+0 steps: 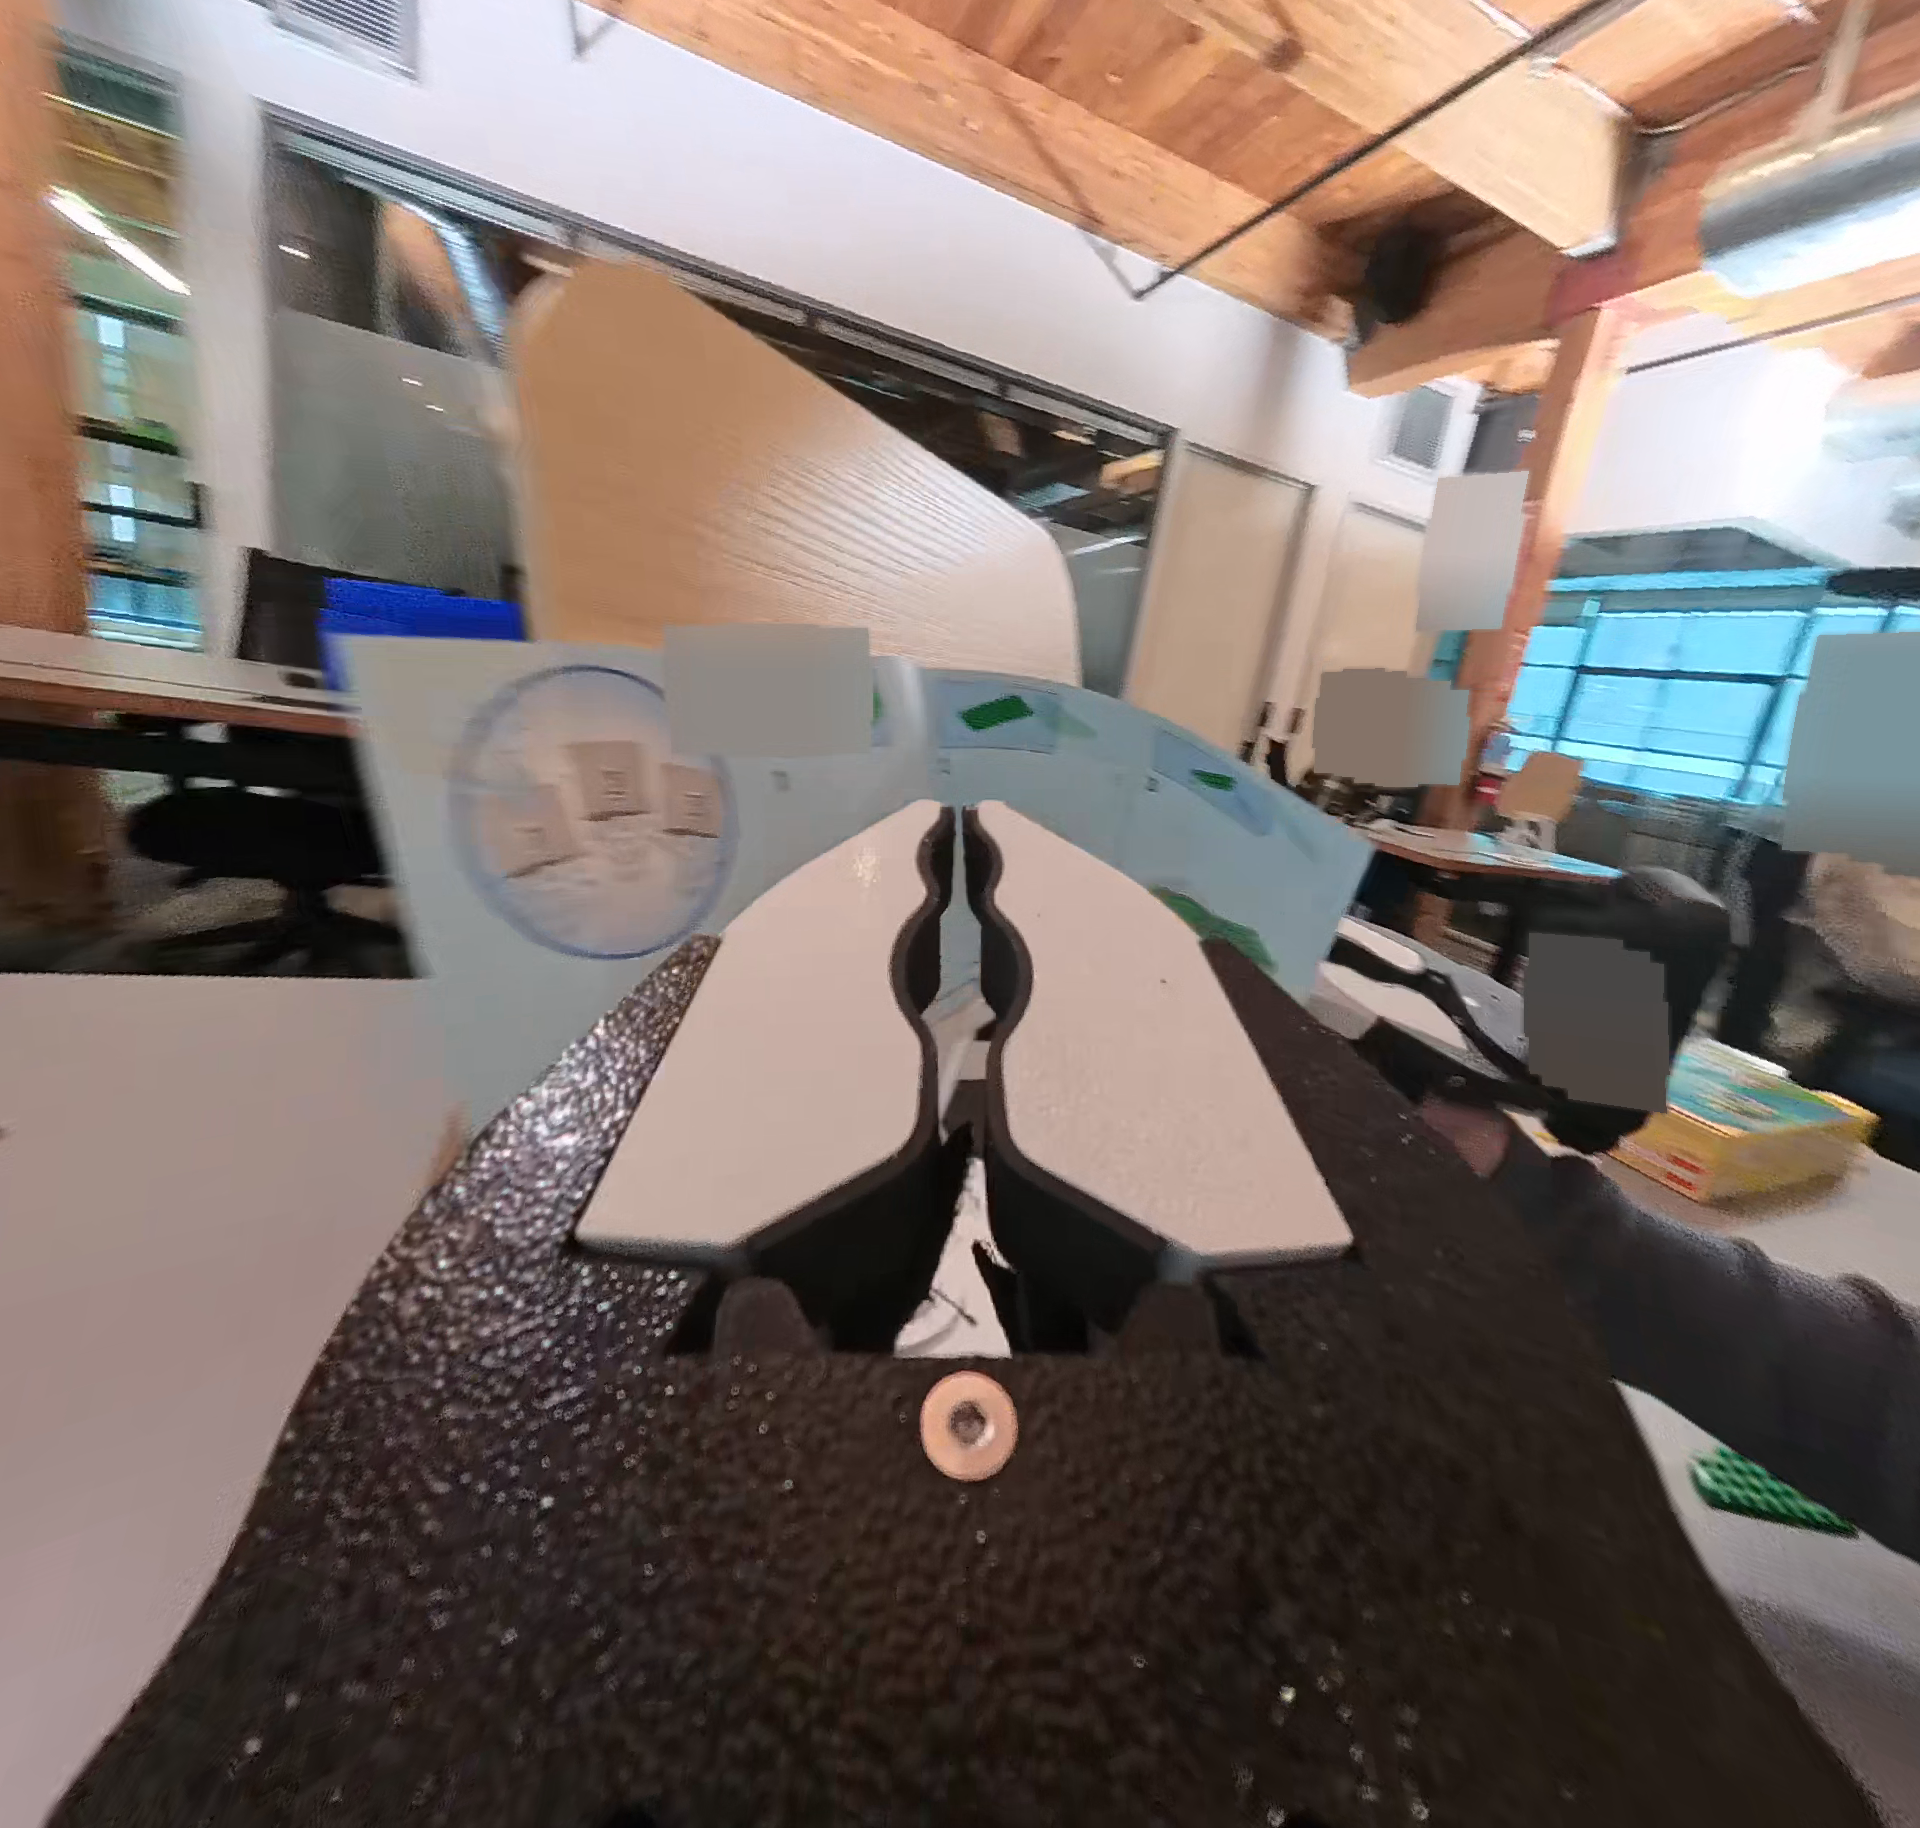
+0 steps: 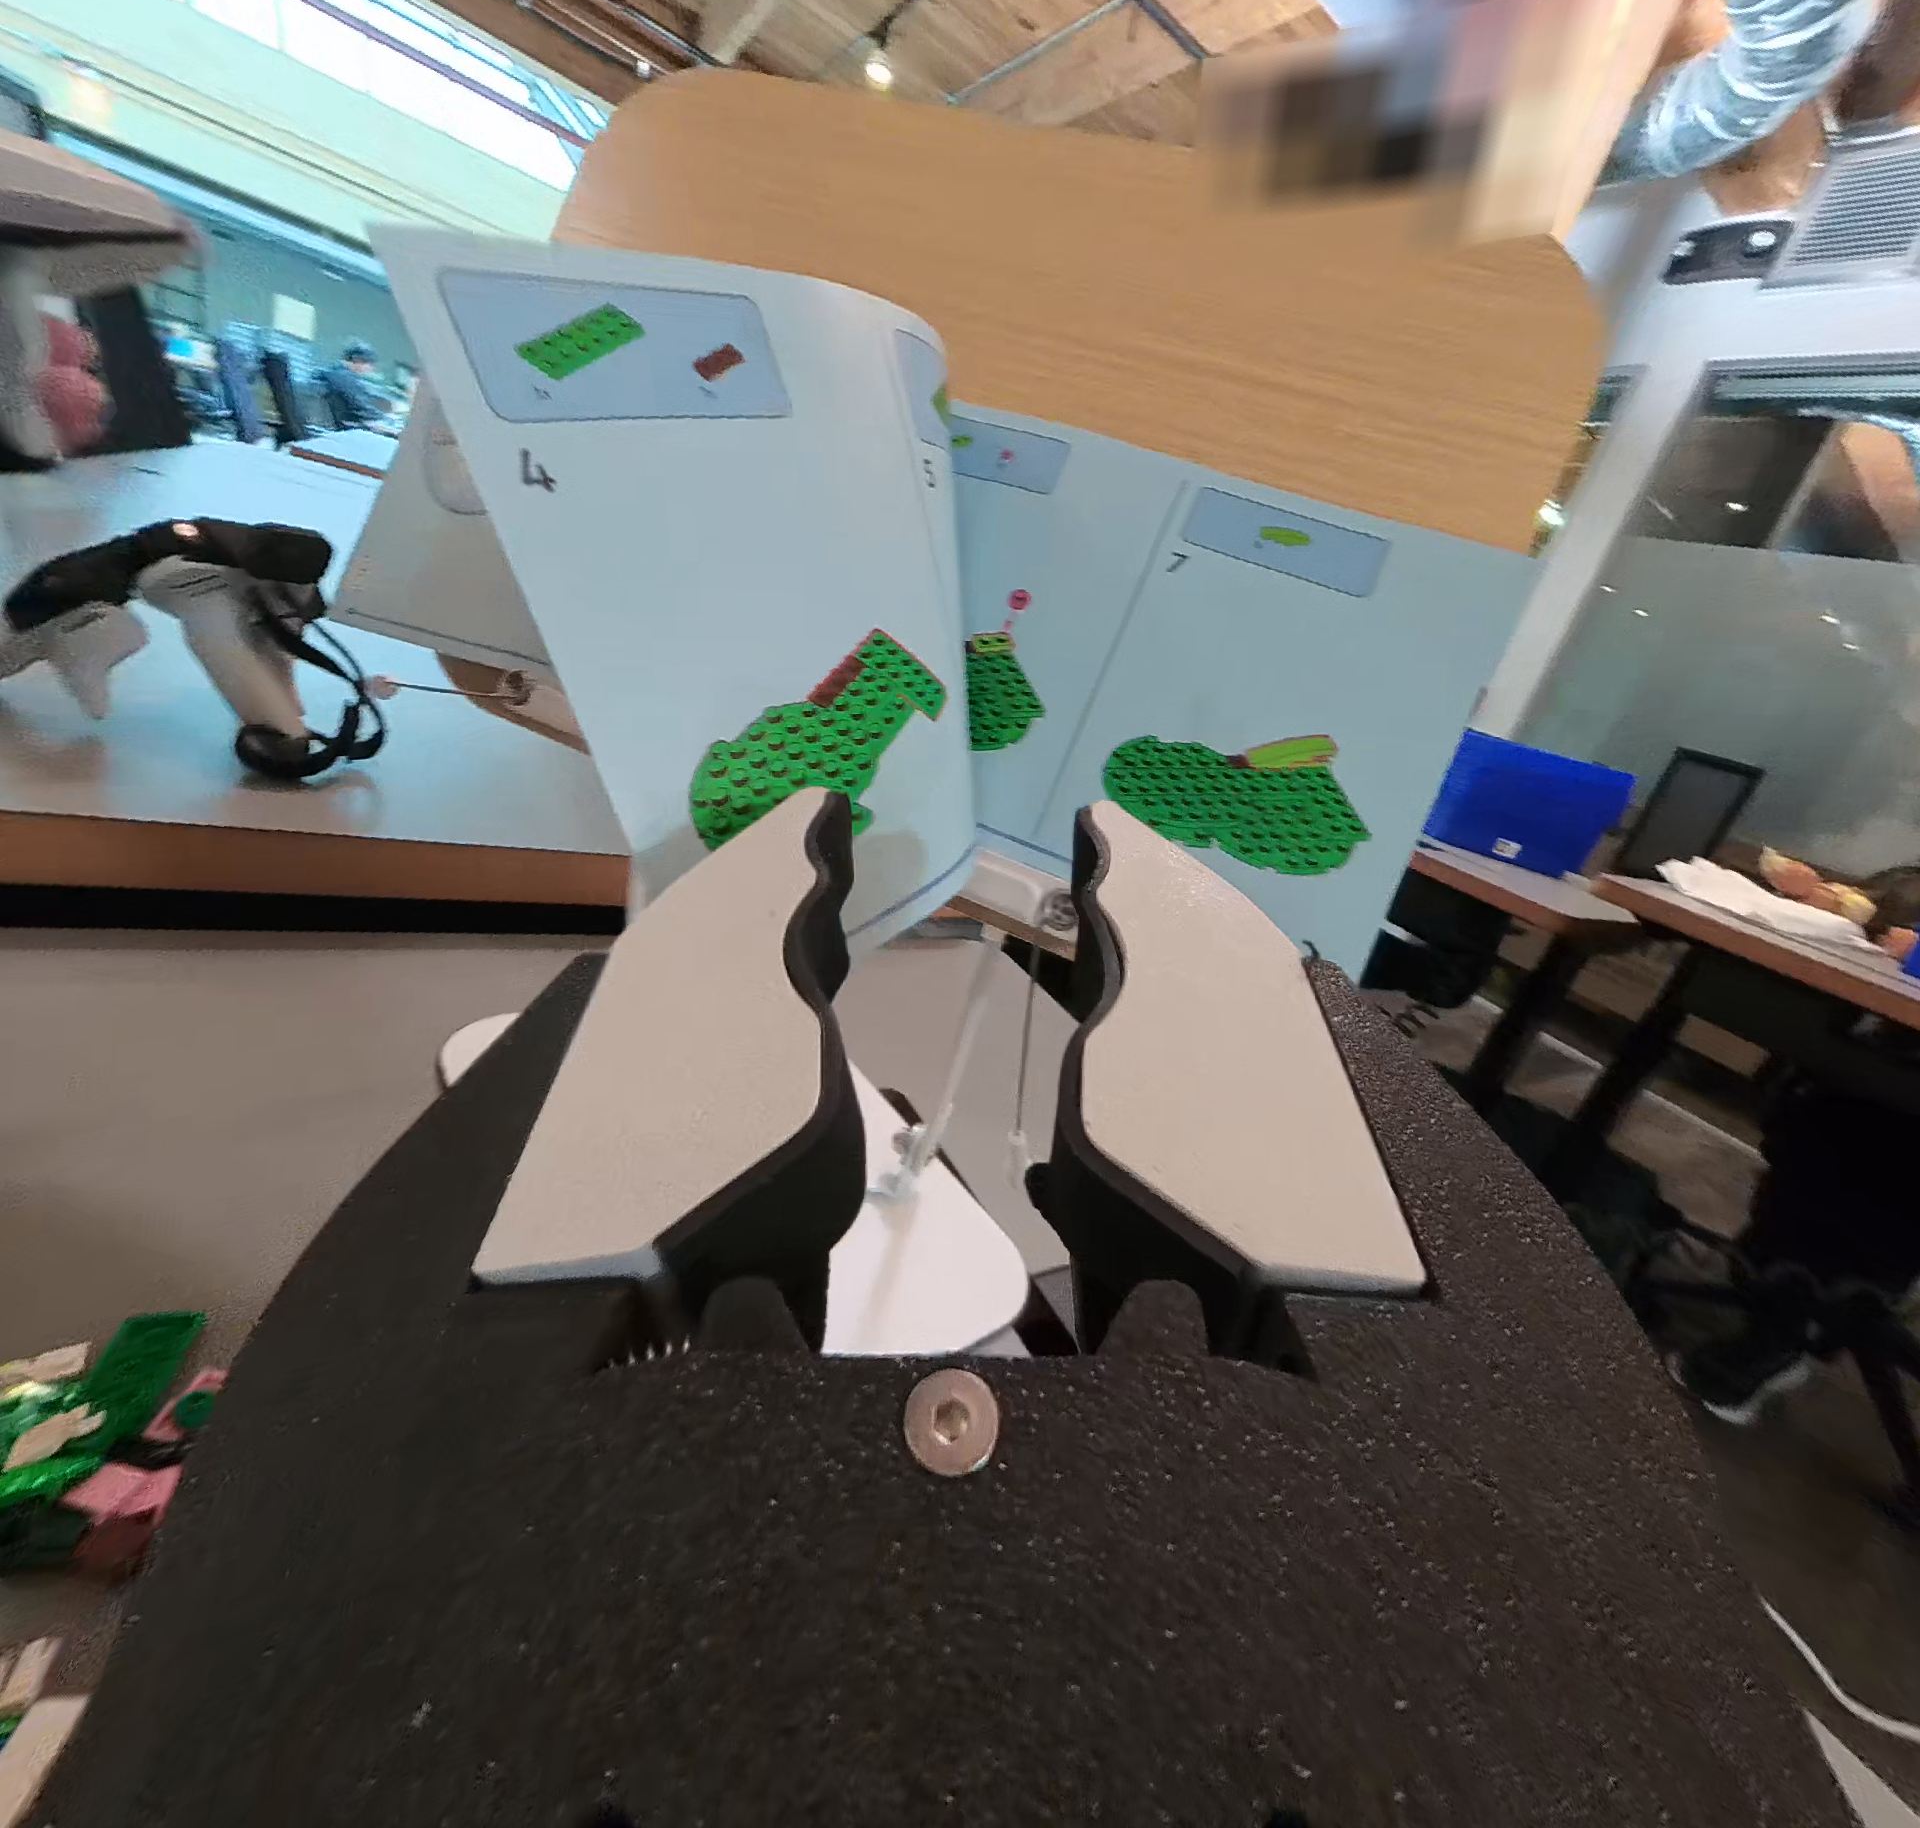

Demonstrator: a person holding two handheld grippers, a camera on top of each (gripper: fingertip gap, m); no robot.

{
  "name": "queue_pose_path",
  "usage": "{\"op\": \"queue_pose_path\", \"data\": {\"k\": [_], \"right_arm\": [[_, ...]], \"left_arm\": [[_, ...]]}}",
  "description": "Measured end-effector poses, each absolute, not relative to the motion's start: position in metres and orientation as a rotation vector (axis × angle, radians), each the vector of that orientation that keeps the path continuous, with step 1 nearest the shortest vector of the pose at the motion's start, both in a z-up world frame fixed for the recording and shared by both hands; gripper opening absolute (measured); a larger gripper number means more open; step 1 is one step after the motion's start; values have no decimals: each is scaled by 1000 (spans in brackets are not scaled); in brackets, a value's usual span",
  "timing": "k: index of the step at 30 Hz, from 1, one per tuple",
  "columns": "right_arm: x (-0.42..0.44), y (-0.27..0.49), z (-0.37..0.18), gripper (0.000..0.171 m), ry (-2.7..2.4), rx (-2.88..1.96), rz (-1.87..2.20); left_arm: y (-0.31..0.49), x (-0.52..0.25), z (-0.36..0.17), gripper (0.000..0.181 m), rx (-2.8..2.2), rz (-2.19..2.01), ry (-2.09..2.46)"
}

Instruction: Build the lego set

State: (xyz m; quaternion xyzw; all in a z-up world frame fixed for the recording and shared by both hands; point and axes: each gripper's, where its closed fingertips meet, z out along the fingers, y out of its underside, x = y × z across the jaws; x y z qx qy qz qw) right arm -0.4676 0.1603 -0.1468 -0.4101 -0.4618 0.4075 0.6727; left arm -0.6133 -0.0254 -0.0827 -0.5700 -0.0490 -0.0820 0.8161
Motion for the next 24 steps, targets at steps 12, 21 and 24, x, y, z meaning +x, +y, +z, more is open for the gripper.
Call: {"op": "queue_pose_path", "data": {"k": [12,21,24], "right_arm": [[-471,170,-150,32,-1005,-1039,1093],[-519,113,-141,26,-1195,-978,1170],[-534,99,-139,26,-1231,-971,1176]], "left_arm": [[-59,-638,-75,0,-1147,-161,-185],[-6,-600,-97,17,-1327,-192,-70],[16,-582,-105,48,-1379,-226,-19]]}}
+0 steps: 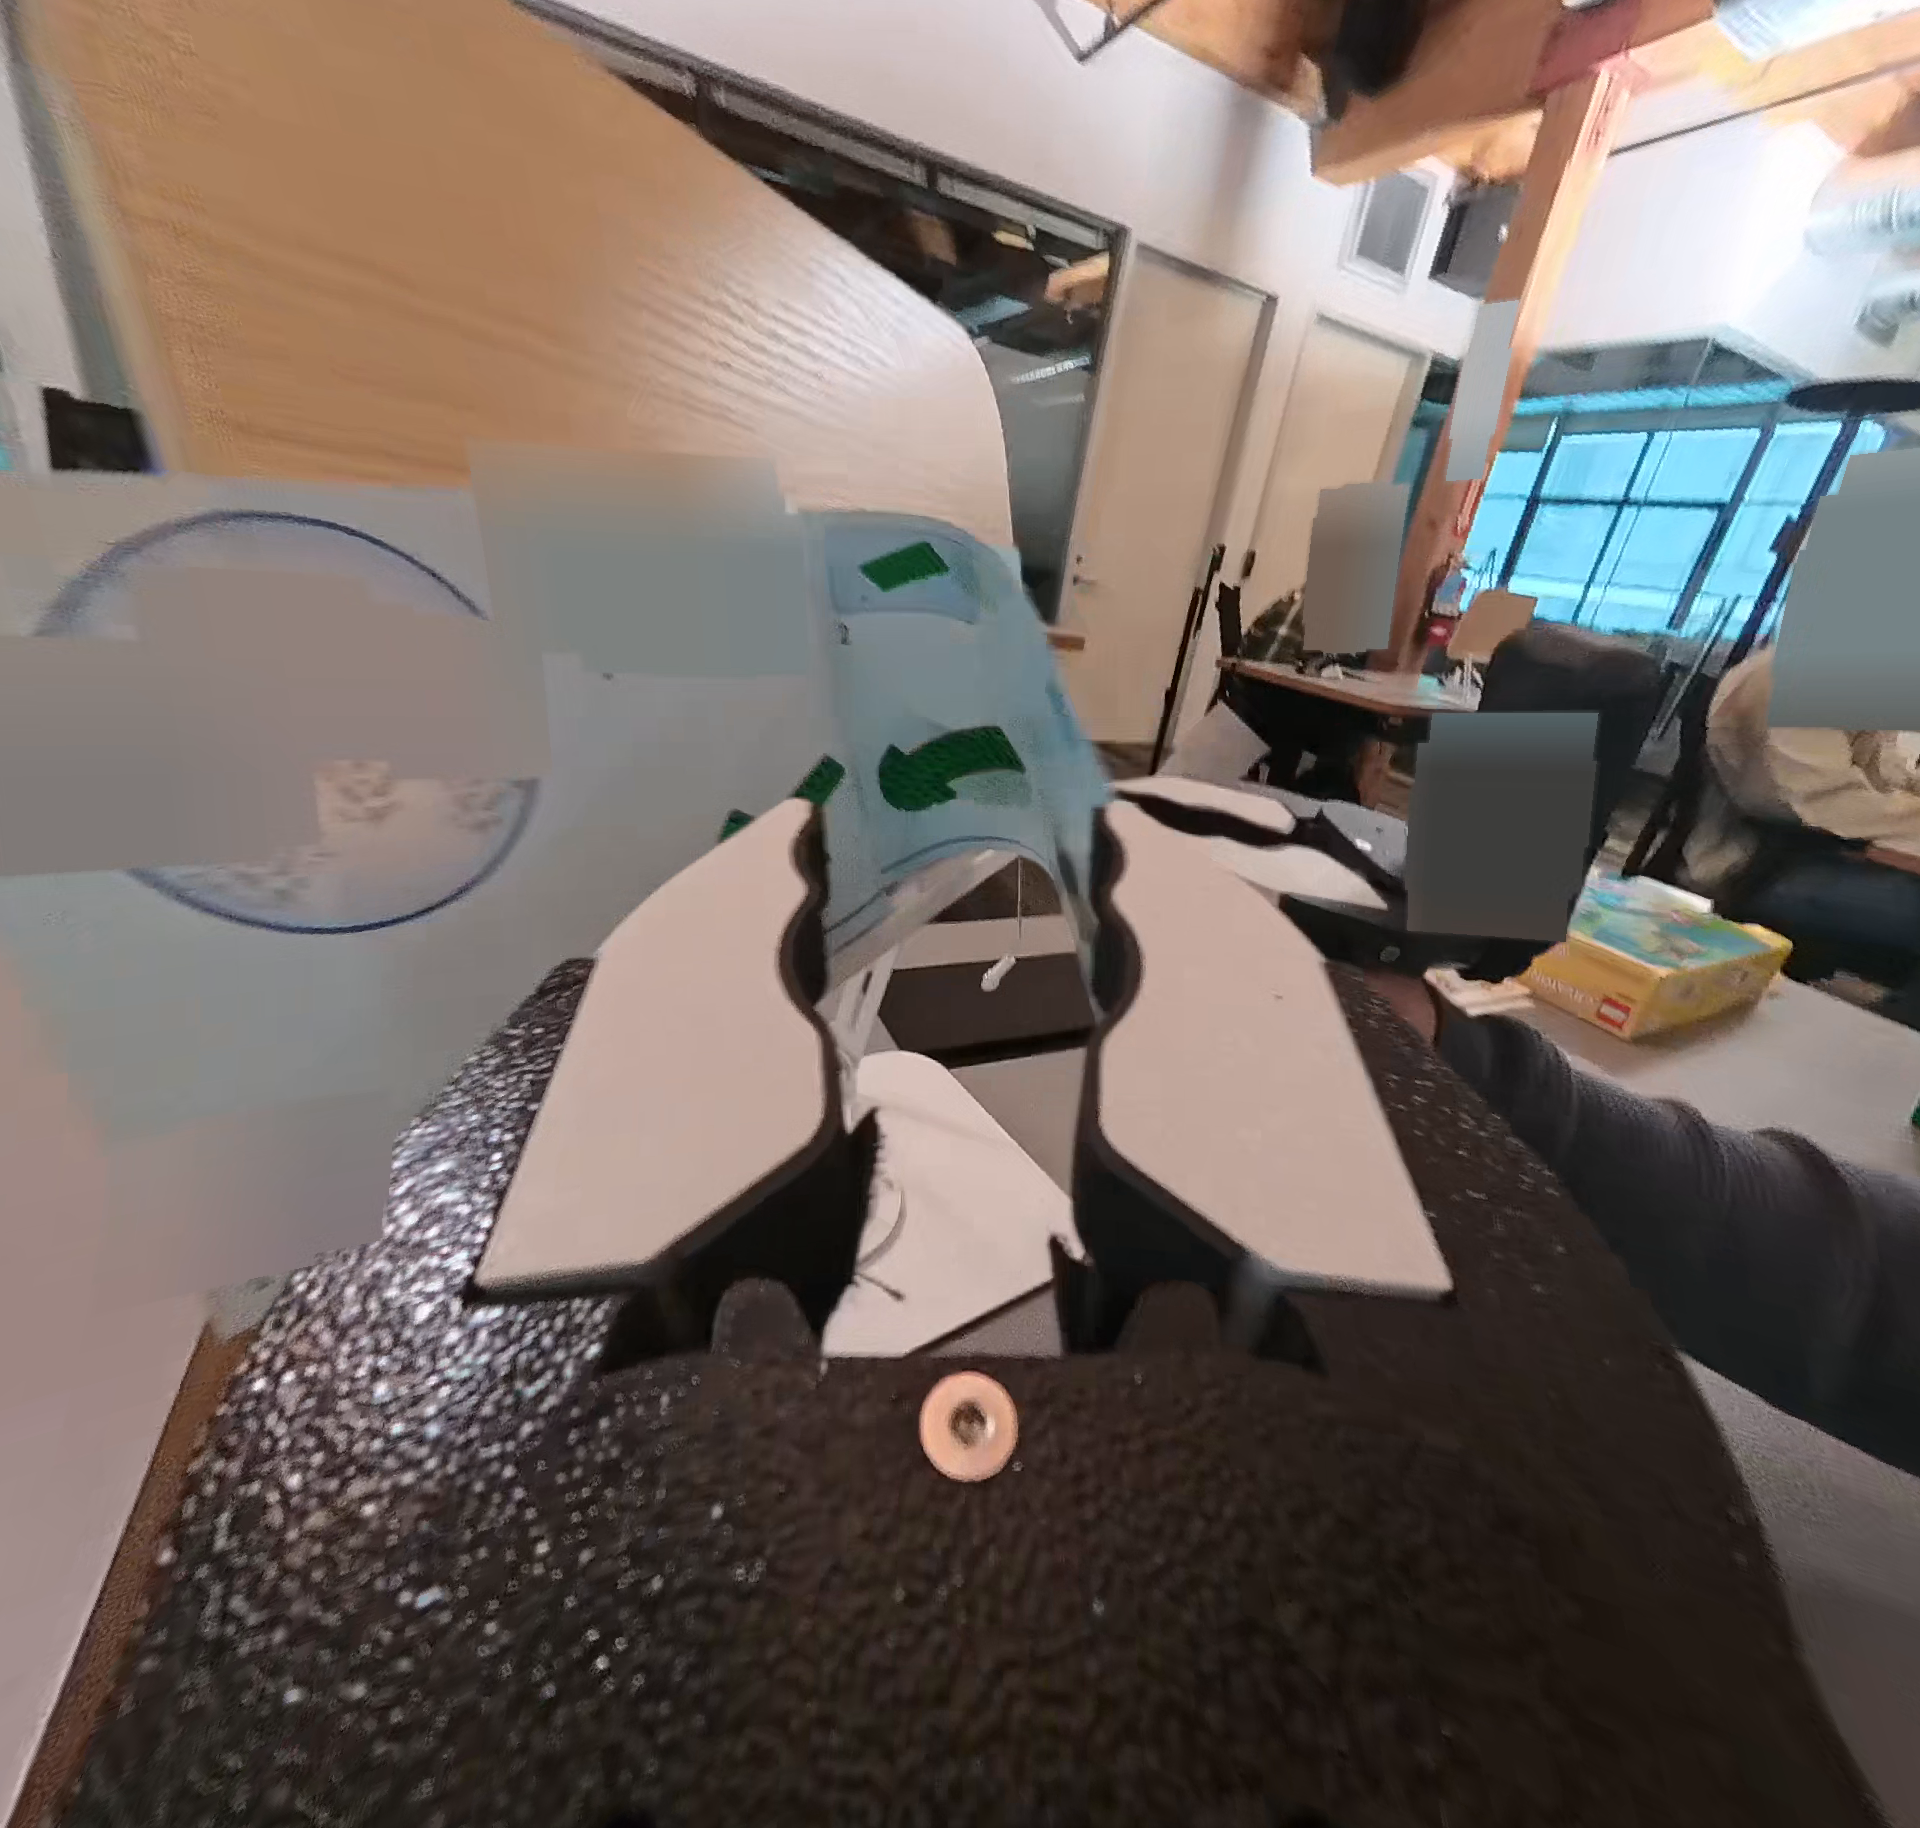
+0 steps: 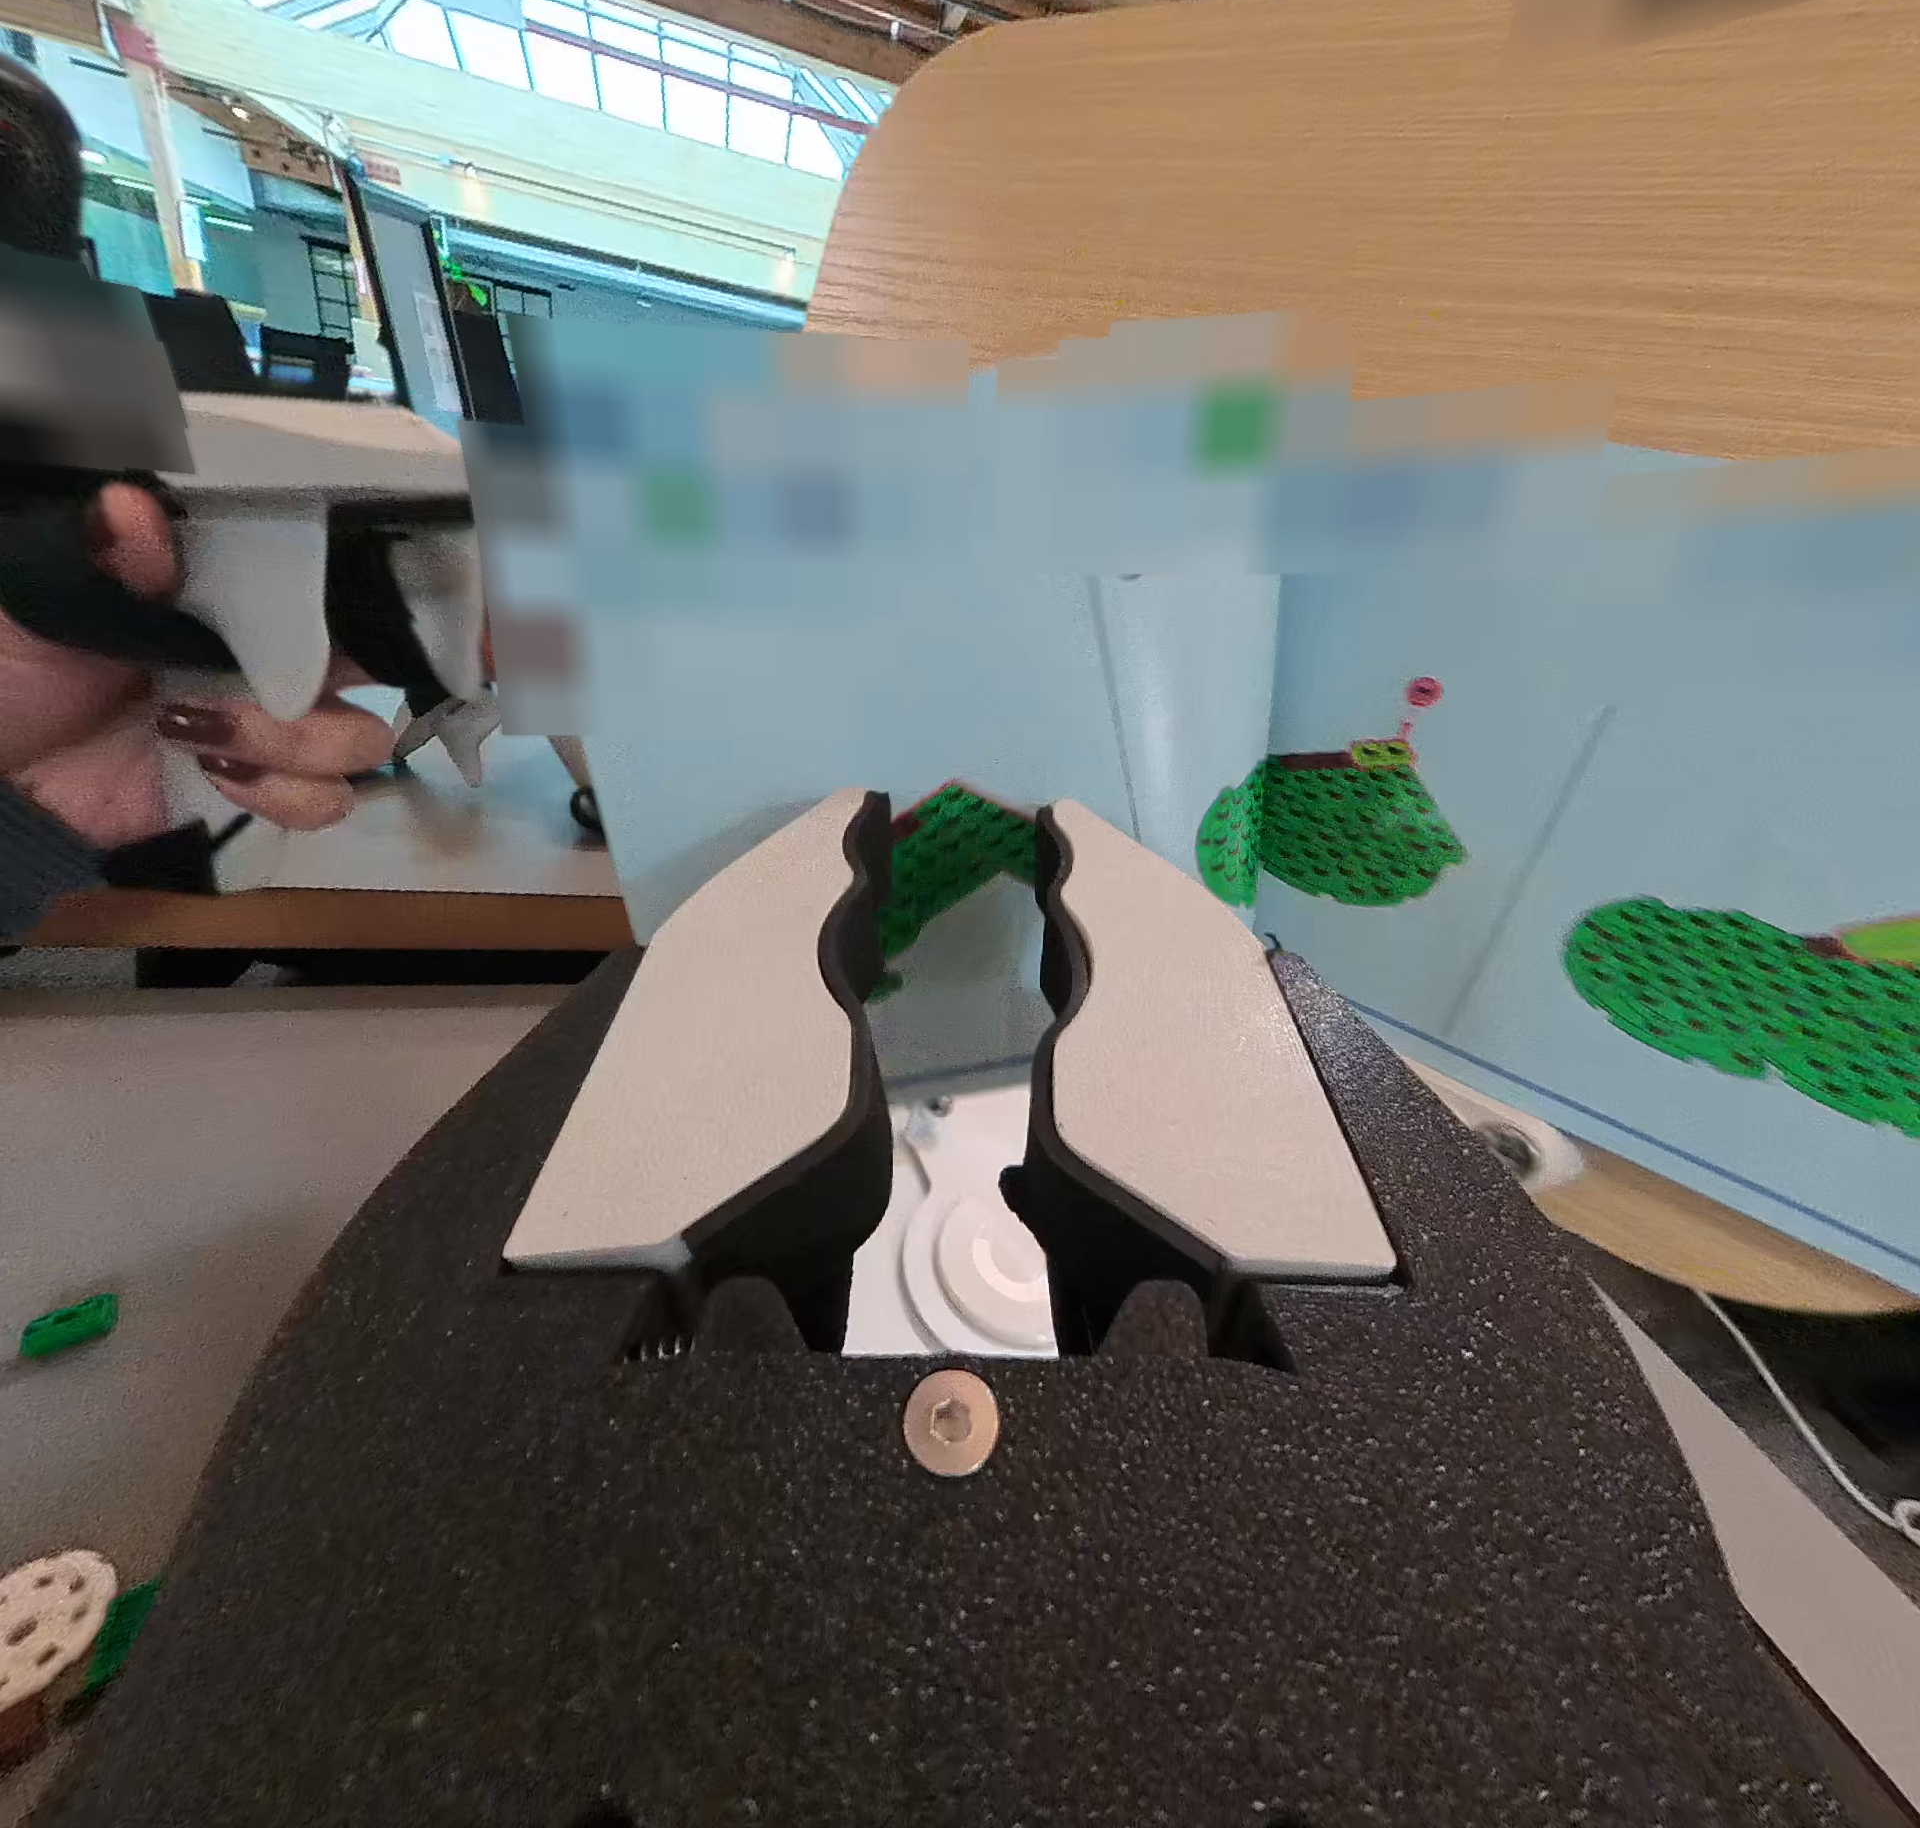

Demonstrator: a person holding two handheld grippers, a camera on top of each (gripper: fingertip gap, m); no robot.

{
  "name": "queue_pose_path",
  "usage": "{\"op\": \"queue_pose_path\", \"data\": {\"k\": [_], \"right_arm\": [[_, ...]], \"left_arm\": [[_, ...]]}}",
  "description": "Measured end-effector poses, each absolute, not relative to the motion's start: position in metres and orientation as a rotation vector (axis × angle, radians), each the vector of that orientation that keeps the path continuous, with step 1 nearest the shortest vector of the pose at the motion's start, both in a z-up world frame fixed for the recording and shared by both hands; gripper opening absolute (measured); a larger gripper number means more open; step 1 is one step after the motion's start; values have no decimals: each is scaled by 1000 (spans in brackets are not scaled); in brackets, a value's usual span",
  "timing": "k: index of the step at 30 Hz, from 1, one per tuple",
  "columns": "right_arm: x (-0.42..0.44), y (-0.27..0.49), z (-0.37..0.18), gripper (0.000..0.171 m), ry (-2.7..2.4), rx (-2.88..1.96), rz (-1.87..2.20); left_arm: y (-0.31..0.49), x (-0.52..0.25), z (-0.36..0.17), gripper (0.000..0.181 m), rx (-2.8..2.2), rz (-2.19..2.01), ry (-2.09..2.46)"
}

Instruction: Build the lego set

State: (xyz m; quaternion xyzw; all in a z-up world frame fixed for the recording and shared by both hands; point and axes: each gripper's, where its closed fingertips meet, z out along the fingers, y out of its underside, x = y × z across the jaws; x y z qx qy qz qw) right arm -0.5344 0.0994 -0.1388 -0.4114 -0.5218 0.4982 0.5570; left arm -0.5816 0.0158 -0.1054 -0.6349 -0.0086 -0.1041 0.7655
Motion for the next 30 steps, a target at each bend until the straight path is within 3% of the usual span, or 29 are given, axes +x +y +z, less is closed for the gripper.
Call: {"op": "queue_pose_path", "data": {"k": [3,5,8,11,13,20,25,30], "right_arm": [[-548,90,-139,26,-1255,-984,1197],[-557,83,-140,27,-1272,-993,1225],[-567,71,-144,29,-1318,-987,1267],[-566,60,-146,32,-1365,-952,1278],[-557,60,-146,32,-1375,-923,1249],[-512,132,-131,33,-1029,-979,1122],[-520,178,-148,1,-1086,-1172,1197],[-545,159,-172,0,-1362,-1291,1225]], "left_arm": [[29,-582,-123,70,-1477,-165,-13],[30,-589,-132,71,-1523,-131,-36],[30,-603,-141,58,-1550,-138,-112],[25,-621,-141,15,-1513,-55,-163],[21,-624,-137,0,-1486,-25,-142],[21,-621,-147,0,-1527,-96,-132],[10,-630,-152,0,-1536,-123,-149],[-9,-660,-172,0,-1581,-104,-264]]}}
